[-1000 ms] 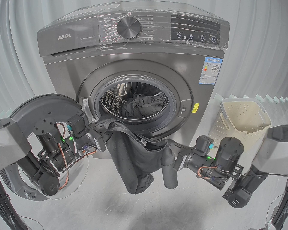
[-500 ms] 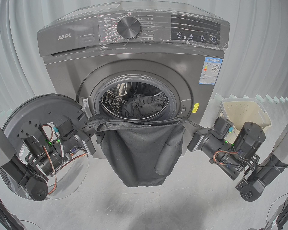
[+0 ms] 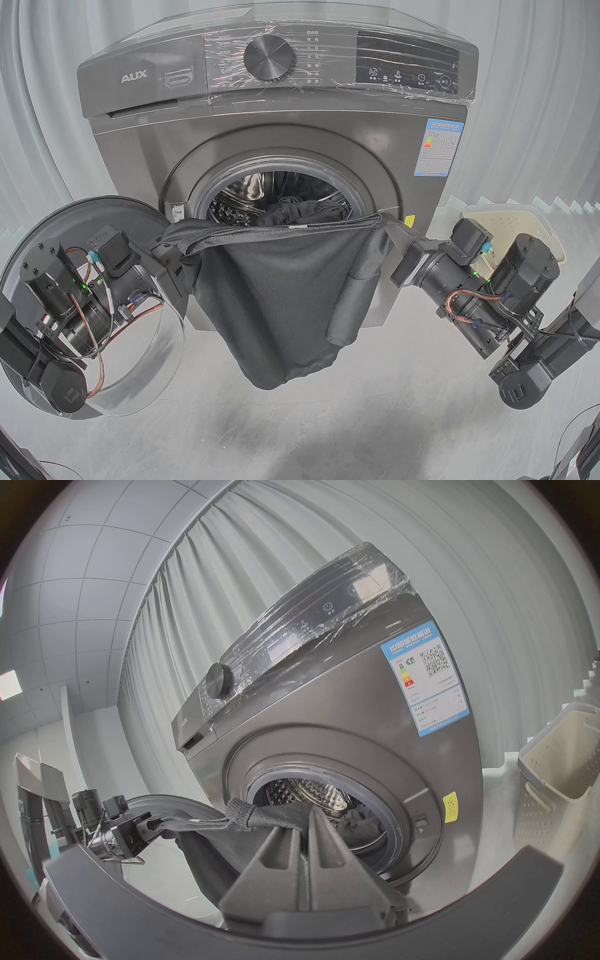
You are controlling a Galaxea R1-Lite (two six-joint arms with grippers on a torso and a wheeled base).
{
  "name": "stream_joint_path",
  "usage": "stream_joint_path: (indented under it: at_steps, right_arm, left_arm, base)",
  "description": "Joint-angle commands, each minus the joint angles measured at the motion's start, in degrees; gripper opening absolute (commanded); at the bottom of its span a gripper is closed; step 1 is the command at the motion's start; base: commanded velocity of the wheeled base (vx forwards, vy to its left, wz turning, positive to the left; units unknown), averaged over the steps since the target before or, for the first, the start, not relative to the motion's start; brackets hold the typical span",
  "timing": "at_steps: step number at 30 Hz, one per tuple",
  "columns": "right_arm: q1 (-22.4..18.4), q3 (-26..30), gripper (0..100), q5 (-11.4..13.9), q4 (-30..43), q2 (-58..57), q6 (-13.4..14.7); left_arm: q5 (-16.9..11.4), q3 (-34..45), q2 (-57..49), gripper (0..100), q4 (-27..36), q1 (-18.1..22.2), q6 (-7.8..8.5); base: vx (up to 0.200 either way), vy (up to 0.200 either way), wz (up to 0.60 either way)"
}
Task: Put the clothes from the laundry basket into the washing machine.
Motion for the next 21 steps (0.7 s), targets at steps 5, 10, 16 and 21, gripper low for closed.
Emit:
stream_joint_path:
  at_steps: [5, 10, 16, 21]
  right_arm:
    - [-0.65, -1.59, 0, -0.67, -0.03, -0.31, -2.03]
    - [-0.38, -1.59, 0, -0.14, -0.03, -1.28, -2.11]
    - [-0.47, -2.38, 0, -0.06, -0.03, -2.25, -2.11]
    - [-0.47, -2.73, 0, -0.06, -0.03, -2.51, -2.11]
  left_arm:
    - [0.03, -0.74, -1.43, 0, -0.03, 0.11, -0.27]
    - [0.2, -1.0, -1.43, 0, -0.03, 0.11, -0.36]
    - [0.29, -1.71, -1.43, 0, -0.03, 0.11, -0.45]
    - [0.29, -2.06, -1.43, 0, -0.03, 0.11, -0.54]
  base:
    - [0.0, 0.0, 0.0]
    - [0.0, 0.0, 0.0]
    - [0.0, 0.0, 0.0]
    - [0.0, 0.0, 0.0]
